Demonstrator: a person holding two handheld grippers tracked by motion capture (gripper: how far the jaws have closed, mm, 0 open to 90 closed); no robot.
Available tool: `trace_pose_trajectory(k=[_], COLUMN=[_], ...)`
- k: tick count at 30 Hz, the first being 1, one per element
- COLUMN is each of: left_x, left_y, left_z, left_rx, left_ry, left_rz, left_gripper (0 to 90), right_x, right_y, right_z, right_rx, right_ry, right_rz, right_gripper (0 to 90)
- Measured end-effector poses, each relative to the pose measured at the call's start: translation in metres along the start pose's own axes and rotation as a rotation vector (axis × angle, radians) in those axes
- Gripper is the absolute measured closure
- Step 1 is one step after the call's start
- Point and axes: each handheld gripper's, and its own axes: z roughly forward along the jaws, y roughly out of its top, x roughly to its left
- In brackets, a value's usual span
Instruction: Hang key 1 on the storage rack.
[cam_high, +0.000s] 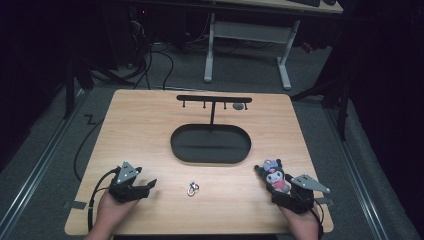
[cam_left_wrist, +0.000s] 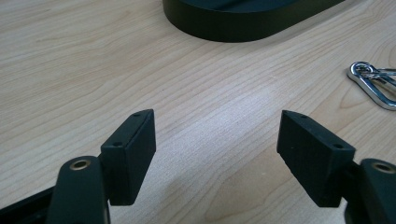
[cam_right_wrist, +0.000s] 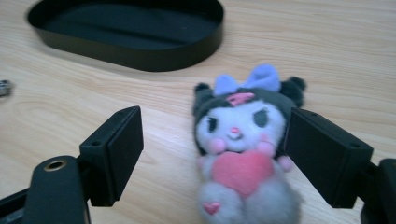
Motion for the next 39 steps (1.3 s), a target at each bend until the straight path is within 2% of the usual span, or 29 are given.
trace_pose_trajectory(k=[2,5,10,11,17,21,22,23,26,30,35,36,39], left_x=[-0.001,-0.001,-0.002,-0.003,-0.004,-0.006,-0.007,-0.007,-0.007,-0.007,-0.008,-0.008,-0.008], left_y=[0.000,0.001,0.002,0.002,0.003,0.004,0.004,0.004,0.004,0.004,0.004,0.004,0.004], left_z=[0.000,0.000,0.001,0.002,0.003,0.003,0.003,0.003,0.003,0.003,0.003,0.003,0.003], left_rx=[-0.002,-0.006,-0.005,-0.008,-0.010,-0.010,-0.011,-0.011,-0.010,-0.010,-0.010,-0.010,-0.010], left_ry=[-0.002,-0.011,-0.020,-0.021,-0.031,-0.034,-0.037,-0.037,-0.037,-0.038,-0.041,-0.041,-0.044], left_rz=[0.004,0.005,0.019,0.022,0.031,0.038,0.040,0.040,0.044,0.044,0.046,0.046,0.049], left_gripper=[28.7,28.6,28.6,28.7,28.6,28.6,28.6,28.6,28.6,28.6,28.7,28.7,28.6], right_x=[0.001,0.003,0.004,0.003,0.000,0.000,-0.001,-0.001,-0.002,-0.002,-0.001,-0.001,-0.001], right_y=[0.002,0.009,0.015,0.017,0.023,0.025,0.025,0.025,0.025,0.027,0.033,0.033,0.038], right_z=[-0.001,-0.003,-0.006,-0.006,-0.009,-0.009,-0.008,-0.008,-0.008,-0.008,-0.006,-0.006,-0.003], right_rx=[0.017,0.067,0.105,0.129,0.194,0.229,0.258,0.258,0.311,0.340,0.426,0.426,0.483], right_ry=[0.015,0.017,0.026,0.019,0.015,0.015,0.012,0.012,0.012,0.018,0.027,0.027,0.026], right_rz=[0.000,-0.041,-0.042,-0.040,-0.054,-0.058,-0.072,-0.072,-0.086,-0.084,-0.096,-0.096,-0.128], right_gripper=[18.1,17.8,16.0,15.3,15.1,15.0,15.0,15.0,15.0,15.0,15.2,15.2,15.6])
